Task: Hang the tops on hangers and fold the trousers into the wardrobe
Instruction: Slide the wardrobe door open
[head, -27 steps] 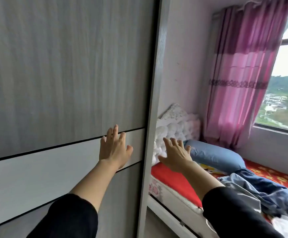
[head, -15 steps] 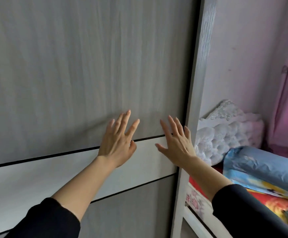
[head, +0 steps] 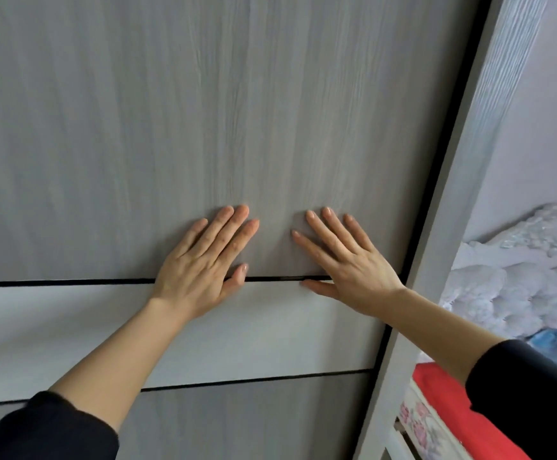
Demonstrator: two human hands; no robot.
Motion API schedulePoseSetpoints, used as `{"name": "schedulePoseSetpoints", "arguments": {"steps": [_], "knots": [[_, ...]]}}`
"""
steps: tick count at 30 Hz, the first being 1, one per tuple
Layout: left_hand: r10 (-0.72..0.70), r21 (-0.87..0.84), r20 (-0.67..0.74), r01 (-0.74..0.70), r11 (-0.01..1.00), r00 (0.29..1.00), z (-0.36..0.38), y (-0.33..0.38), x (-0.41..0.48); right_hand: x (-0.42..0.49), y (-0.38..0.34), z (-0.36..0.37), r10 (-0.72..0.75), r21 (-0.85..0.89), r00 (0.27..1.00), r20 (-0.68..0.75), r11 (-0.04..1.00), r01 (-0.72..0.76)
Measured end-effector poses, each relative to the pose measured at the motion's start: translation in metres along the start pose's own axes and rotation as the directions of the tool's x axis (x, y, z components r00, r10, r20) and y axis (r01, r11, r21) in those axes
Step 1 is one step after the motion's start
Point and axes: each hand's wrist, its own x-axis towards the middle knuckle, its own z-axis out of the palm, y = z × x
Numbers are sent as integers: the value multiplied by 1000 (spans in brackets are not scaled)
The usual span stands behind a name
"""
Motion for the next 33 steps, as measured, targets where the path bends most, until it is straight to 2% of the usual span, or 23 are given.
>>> {"name": "schedulePoseSetpoints", "arguments": {"steps": [7,13,19,22,25,30,33], "knots": [[19,78,-56,-14,997,998,8,-9,-5,6,-5,18,-21,60,996,-85,998,26],[7,85,-51,-2,996,999,9,-34,-23,27,-29,20,-23,95,990,-139,995,36],[-64,73,21,62,995,998,-6,-68,-49,60,-65,12,-31,138,990,-139,989,50],[-121,89,95,113,990,988,-20,-85,-63,77,-75,1,-136,157,980,-148,975,159],[-212,104,183,195,975,960,-35,-102,-78,93,-73,-11,-166,174,969,-183,965,199],[-382,150,311,352,924,870,-54,-123,-97,104,-64,-16,36,165,970,-239,986,4],[-480,173,361,448,877,800,-58,-141,-112,113,-73,-11,89,192,974,-209,980,-49]]}}
